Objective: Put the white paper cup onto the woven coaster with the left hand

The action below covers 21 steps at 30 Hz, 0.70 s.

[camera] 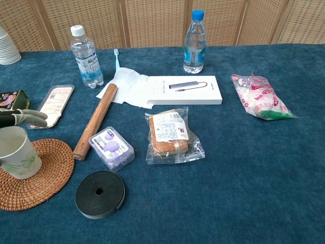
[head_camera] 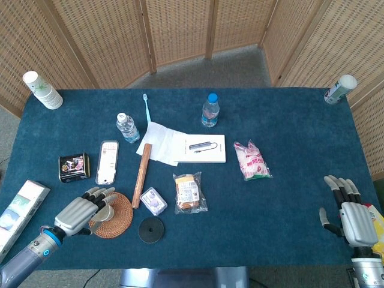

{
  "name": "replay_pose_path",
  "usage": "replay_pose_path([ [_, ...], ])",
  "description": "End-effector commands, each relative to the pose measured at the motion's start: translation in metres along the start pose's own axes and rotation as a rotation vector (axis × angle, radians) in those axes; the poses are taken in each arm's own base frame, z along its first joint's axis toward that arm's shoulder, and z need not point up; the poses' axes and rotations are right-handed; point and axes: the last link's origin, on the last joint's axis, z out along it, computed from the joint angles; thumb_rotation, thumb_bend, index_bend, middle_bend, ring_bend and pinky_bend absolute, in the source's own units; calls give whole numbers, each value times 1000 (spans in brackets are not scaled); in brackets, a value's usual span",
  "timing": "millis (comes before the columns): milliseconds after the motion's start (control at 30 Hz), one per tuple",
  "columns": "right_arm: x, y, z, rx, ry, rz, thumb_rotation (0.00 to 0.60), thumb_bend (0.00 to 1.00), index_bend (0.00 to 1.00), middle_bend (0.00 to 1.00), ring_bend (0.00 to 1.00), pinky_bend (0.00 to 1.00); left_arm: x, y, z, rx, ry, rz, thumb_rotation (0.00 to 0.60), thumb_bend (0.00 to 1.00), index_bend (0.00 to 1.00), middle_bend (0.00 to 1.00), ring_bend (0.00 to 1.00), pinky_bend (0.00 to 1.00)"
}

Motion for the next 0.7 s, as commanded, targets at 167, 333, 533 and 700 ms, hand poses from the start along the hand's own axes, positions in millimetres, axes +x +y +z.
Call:
replay_pose_path([
  [167, 1, 0, -1, -3, 5, 33, 600, 555, 66, 0, 0, 0, 2, 4, 0, -22, 1, 1, 570, 499, 0, 0, 0, 0],
  [333, 2, 2, -1, -5, 11, 33, 600, 554, 60, 0, 0, 0, 4, 7, -3, -43, -19, -9, 541, 499, 0, 0, 0, 0],
  [533, 4, 5, 1, -29, 39, -2, 600, 553, 53, 0, 0, 0, 14, 8, -12, -45, 67, -95, 548, 498, 0, 0, 0, 0],
  [700, 5, 4, 3, -39, 43, -26, 600, 554, 49, 0, 0, 0, 28, 3, -30, -30, 161, -155, 542, 499, 0, 0, 0, 0],
])
